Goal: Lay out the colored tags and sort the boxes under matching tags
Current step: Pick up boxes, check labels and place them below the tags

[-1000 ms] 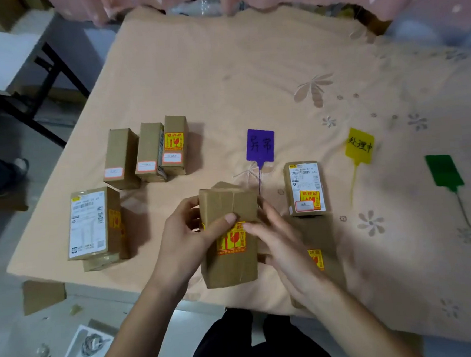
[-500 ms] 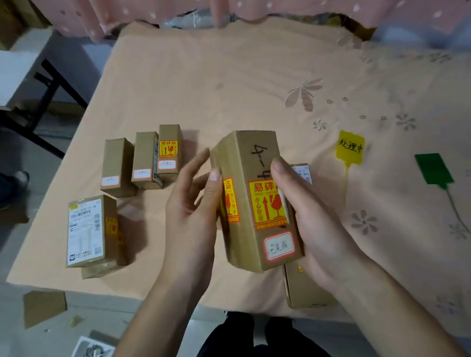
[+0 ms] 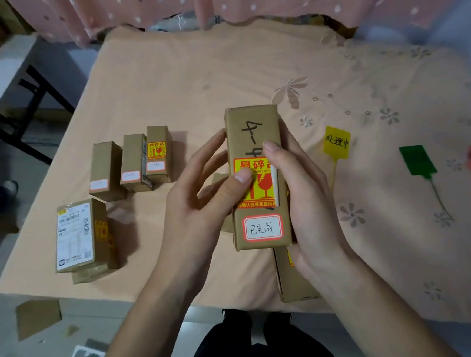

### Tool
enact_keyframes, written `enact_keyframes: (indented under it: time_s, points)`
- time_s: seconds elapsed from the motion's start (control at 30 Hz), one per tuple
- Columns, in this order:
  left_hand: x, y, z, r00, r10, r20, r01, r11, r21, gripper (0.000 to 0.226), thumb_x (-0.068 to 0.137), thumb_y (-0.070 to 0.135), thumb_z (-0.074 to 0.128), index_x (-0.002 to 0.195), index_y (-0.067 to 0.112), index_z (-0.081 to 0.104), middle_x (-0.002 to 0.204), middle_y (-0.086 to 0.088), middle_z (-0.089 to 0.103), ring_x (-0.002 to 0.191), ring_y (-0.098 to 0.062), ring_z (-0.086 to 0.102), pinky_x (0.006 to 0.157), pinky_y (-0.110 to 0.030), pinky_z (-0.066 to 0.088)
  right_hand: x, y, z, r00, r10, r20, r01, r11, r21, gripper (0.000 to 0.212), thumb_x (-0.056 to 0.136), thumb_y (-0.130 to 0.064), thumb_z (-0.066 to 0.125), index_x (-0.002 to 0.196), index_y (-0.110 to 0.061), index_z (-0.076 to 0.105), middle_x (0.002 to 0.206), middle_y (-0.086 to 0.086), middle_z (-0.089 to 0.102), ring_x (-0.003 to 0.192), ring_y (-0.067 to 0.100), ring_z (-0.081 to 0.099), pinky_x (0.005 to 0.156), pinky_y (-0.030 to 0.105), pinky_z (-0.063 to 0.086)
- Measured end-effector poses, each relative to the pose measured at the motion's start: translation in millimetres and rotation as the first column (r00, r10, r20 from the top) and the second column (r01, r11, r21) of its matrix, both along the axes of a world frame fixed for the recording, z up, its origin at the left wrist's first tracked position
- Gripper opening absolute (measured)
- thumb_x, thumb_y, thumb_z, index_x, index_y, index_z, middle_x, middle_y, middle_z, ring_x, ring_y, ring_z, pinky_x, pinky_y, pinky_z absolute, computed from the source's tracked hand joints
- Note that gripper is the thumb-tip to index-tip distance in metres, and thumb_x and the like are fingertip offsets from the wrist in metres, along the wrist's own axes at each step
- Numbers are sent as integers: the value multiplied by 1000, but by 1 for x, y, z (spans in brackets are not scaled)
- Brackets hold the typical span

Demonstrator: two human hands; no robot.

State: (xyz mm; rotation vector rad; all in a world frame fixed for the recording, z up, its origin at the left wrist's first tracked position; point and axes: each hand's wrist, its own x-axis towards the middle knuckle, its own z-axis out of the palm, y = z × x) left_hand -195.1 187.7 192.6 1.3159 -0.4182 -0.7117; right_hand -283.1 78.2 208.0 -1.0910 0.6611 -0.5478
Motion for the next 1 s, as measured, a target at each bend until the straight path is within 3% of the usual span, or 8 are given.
enact_keyframes:
  time_s: [0.13,0.2,0.27,0.37,0.53,0.7,0.9,1.0]
  points:
    - [-6,1,-12,999,-51,-14,52,999,10,56,88,38,79,141,48,65,140,7,74,136,-24,67,100,-44,59,-11,0,-10,998,26,-55,-27,999,-17,57,94,-35,61,151,-39,60,126,-3,81,117,25,78,103,47,62]
    - [-11,2,-18,997,-65,-31,66,998,24,56,87,40,79,141,48,65,142,9,73,133,-20,69,97,-41,61,-21,2,-18,996,65,-68,-66,998,-11,61,93,-32,62,153,-38,57,125,-3,82,114,22,79,96,41,64]
    - [-15,4,-25,995,-90,-29,91,995,42,57,88,40,78,143,45,64,144,8,71,132,-19,70,101,-48,59,-32,4,-25,992,81,-97,-81,997,6,66,90,-26,66,155,-35,56,124,-2,82,110,16,80,88,30,65]
    - [-21,7,-33,990,-134,-32,136,988,75,58,89,42,78,145,45,63,147,9,70,132,-19,70,101,-49,60,-51,5,-29,987,59,-149,-59,998,5,62,90,-20,69,149,-36,62,124,-1,82,114,21,80,88,31,65]
    - [-17,4,-43,990,-103,-95,114,987,115,48,82,50,74,129,44,76,136,10,76,126,-19,73,99,-43,63,-84,-15,-35,976,-70,-205,75,997,18,51,99,-7,67,131,-46,70,114,-5,85,101,19,83,73,24,66]
    - [-21,-19,-49,984,-155,-87,169,969,180,50,79,50,73,124,30,80,127,-5,79,122,-30,71,101,-45,55,-127,-38,-35,945,-209,-252,224,974,30,48,97,-18,72,140,-39,68,118,-4,84,101,20,84,71,28,67]
    - [-60,-67,-50,963,-252,-90,266,938,221,48,77,54,72,118,30,81,125,1,80,117,-20,75,100,-44,53,-186,-81,-34,905,-321,-278,340,940,22,62,76,-32,85,134,-45,69,117,-7,84,98,19,84,69,27,66]
    - [-90,-100,-54,954,-284,-93,298,922,246,50,77,55,72,118,27,81,125,-1,80,116,-20,76,97,-41,52,-220,-111,-35,884,-367,-288,389,921,21,61,77,-35,80,136,-44,67,117,-7,83,96,20,84,70,30,67]
